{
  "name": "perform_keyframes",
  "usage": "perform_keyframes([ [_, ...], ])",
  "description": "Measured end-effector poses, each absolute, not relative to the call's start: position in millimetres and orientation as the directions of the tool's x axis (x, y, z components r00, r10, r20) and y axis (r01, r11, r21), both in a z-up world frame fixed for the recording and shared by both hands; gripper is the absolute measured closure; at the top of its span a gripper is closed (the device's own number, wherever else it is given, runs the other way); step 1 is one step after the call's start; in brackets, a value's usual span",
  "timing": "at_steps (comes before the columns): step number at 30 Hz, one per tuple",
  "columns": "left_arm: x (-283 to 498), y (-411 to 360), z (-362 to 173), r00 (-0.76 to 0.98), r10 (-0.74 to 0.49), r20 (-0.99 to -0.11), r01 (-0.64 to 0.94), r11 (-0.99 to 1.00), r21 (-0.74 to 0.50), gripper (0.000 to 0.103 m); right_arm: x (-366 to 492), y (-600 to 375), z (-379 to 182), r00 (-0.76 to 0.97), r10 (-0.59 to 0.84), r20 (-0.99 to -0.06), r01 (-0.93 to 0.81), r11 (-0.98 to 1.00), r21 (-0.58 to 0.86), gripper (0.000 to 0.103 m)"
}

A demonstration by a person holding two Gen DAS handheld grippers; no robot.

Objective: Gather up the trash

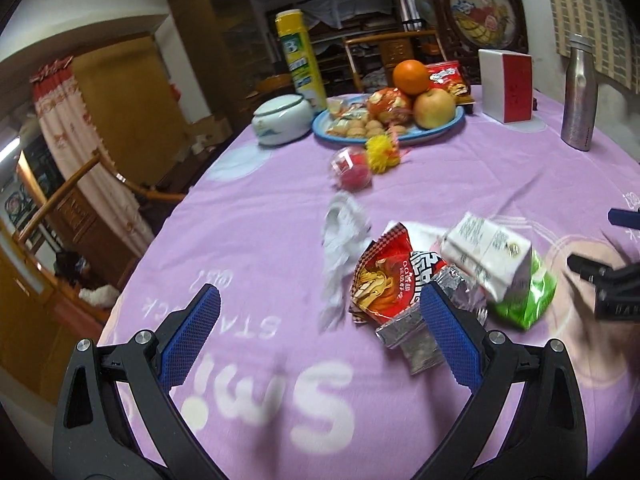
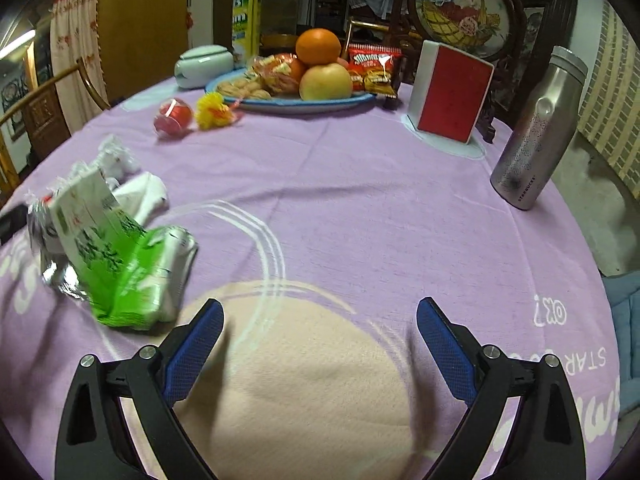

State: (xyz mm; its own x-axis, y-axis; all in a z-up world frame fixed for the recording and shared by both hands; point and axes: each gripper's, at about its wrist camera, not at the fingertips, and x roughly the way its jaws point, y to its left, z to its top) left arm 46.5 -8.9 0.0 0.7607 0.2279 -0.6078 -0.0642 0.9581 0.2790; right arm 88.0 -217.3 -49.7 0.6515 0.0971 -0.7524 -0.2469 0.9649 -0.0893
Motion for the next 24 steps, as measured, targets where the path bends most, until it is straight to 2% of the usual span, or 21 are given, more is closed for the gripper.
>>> perform_keyframes([
  [11, 89, -14, -6, 0.781, 0.198, -0.592, -0.035, 0.961, 0.276, 0.007, 104, -230, -62, 0.566, 0.146, -0.812, -0.223, 0.975, 0.020, 0.005],
  [18, 92, -5, -12, 0.772, 0.184, -0.609, -0.040, 0.969, 0.242, 0.007, 106, -227, -63, 0.563, 0.142, -0.814, -0.226, 0.974, 0.013, 0.004],
  [24, 84, -11, -6, 0.798, 0.199, -0.569, -0.045, 0.961, 0.274, 0.007, 106, -226, -64, 0.563, 0.142, -0.815, -0.227, 0.974, 0.013, 0.004],
])
